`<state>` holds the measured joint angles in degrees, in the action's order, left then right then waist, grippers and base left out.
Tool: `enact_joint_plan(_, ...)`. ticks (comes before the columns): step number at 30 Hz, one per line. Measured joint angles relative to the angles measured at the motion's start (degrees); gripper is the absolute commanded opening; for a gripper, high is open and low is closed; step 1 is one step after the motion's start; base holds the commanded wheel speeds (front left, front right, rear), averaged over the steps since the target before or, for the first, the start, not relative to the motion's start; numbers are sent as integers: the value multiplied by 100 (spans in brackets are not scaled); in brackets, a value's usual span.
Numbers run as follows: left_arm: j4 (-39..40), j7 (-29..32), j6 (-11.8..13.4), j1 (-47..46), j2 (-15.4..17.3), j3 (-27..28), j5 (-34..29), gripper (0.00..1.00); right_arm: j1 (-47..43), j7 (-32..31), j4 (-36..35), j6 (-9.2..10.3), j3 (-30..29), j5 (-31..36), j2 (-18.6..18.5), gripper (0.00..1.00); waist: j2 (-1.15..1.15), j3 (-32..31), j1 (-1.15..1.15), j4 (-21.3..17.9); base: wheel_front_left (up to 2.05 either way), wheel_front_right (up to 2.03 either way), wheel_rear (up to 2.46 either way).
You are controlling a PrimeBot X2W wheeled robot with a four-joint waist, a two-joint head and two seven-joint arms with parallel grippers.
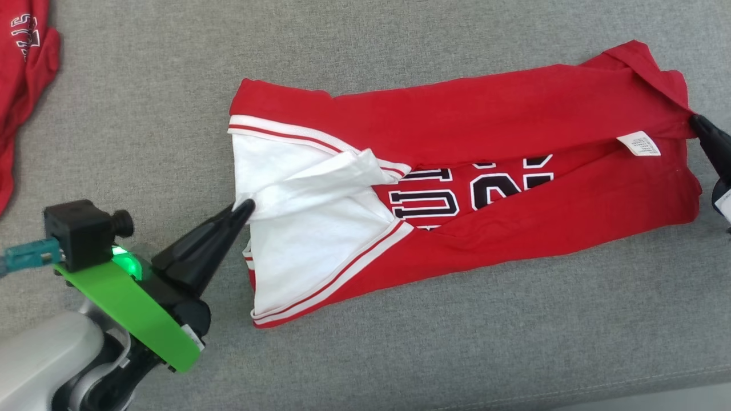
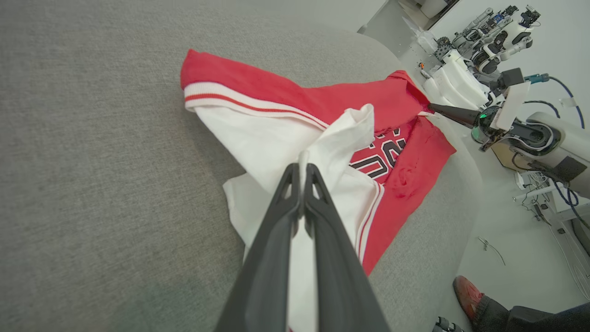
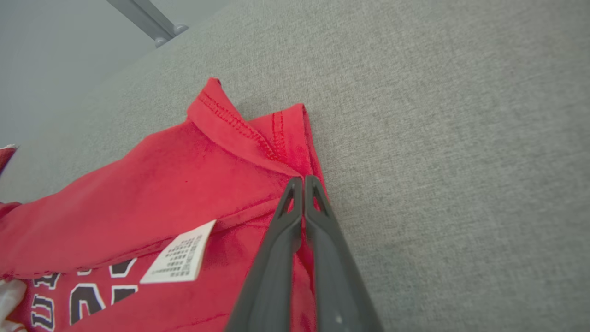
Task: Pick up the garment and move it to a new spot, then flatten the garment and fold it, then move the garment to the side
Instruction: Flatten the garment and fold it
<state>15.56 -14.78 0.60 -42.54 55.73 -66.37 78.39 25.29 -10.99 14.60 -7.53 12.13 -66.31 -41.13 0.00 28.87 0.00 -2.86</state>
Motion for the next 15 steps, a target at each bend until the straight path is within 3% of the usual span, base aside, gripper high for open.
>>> enact_joint_plan(6,-560,-24,18,353,-604,91,-97,0,-58,42,201,0,111,75,274,0,0,-89,0,16,0,0,0)
enact_joint_plan(7,-676,-25,16,426,-717,160,-111,22,-65,66,248,0,112,88,315,47,0,-118,0,18,0,0,0)
enact_joint_plan(8,-761,-26,14,488,-800,212,-145,35,-74,112,290,0,107,98,347,94,0,-145,0,19,0,0,0)
enact_joint_plan(9,-858,-26,13,570,-898,270,-204,78,-97,168,339,0,91,112,382,100,0,-182,0,21,0,0,0)
enact_joint_plan(10,-967,-25,53,651,-988,330,-363,100,-140,250,378,0,69,151,407,100,0,-224,0,21,0,0,0)
enact_joint_plan(15,-1230,-34,265,1260,-1483,1072,-821,100,-519,720,378,0,-37,241,464,100,0,-486,0,22,0,0,0)
